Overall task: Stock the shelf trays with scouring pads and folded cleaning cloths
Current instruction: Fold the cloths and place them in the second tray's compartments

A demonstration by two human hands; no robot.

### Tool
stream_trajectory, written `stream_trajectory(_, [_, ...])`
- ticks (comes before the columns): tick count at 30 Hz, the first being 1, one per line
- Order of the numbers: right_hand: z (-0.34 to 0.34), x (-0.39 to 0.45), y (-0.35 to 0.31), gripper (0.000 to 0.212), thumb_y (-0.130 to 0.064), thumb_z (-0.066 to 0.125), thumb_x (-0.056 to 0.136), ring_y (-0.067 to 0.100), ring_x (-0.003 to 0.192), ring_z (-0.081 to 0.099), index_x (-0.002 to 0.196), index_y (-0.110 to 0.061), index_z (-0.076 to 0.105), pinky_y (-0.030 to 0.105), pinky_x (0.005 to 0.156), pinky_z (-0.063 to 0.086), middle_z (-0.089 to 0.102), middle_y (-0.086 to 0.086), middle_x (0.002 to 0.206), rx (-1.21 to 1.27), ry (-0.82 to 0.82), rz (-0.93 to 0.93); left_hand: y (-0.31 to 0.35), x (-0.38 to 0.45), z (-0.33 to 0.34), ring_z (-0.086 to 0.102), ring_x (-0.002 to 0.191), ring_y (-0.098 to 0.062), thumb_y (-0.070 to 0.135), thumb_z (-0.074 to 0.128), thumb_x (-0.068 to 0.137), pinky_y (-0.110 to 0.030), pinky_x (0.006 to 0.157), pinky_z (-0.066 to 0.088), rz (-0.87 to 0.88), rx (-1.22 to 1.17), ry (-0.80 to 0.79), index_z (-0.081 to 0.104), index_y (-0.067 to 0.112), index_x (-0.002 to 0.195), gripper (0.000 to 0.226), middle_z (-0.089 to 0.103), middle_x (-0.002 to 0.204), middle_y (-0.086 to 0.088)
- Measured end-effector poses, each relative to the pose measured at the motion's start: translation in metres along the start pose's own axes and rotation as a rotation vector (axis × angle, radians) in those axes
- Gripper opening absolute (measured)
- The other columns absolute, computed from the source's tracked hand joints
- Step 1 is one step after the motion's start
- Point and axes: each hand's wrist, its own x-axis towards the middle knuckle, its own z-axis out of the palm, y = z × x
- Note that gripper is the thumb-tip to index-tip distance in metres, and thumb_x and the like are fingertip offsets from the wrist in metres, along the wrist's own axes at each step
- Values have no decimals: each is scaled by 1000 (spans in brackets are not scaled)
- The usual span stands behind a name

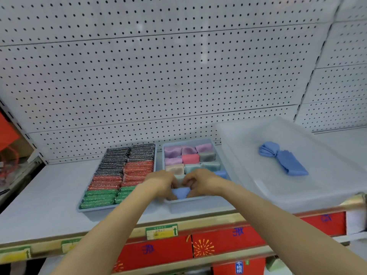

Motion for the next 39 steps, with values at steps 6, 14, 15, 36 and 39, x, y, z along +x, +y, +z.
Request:
stream_trajectory(6, [-63,-52,24,45,-34,68,82,15,112,59,125,-24,60,32,96,46,64,-5,125,-171,452,34,29,0,-56,63,96,-12,60,69,74,-28,78,52,53,83,216,67,35,110,44,69,107,12])
stream_trajectory(14, [-129,-132,102,55,-37,66,84,25,116,57,134,-16,53,34,101,36,62,3,127,-407,769,306,143,44,-98,41,133,-19,55,54,91,-35,106,35,338,88,568,44,30,142,58,47,146,8])
stream_trajectory(15, [-134,-141,111,55,-35,67,83,26,115,58,133,-15,54,34,100,36,63,4,126,-424,783,330,157,53,-101,40,133,-19,53,54,92,-36,107,34,362,93,575,43,29,143,57,46,147,7])
stream_trajectory(36, [-189,-190,242,57,-39,57,90,19,124,52,141,-18,44,31,106,28,57,-1,135,-469,762,419,398,197,-37,46,81,-16,22,55,92,-25,76,34,405,325,53,60,18,87,7,57,89,-6])
stream_trajectory(39, [-184,-182,239,57,-37,55,91,17,126,50,143,-20,40,29,107,26,53,-3,139,-467,717,415,393,205,-40,57,78,-10,25,71,82,-20,62,24,371,159,18,67,20,81,7,65,85,2])
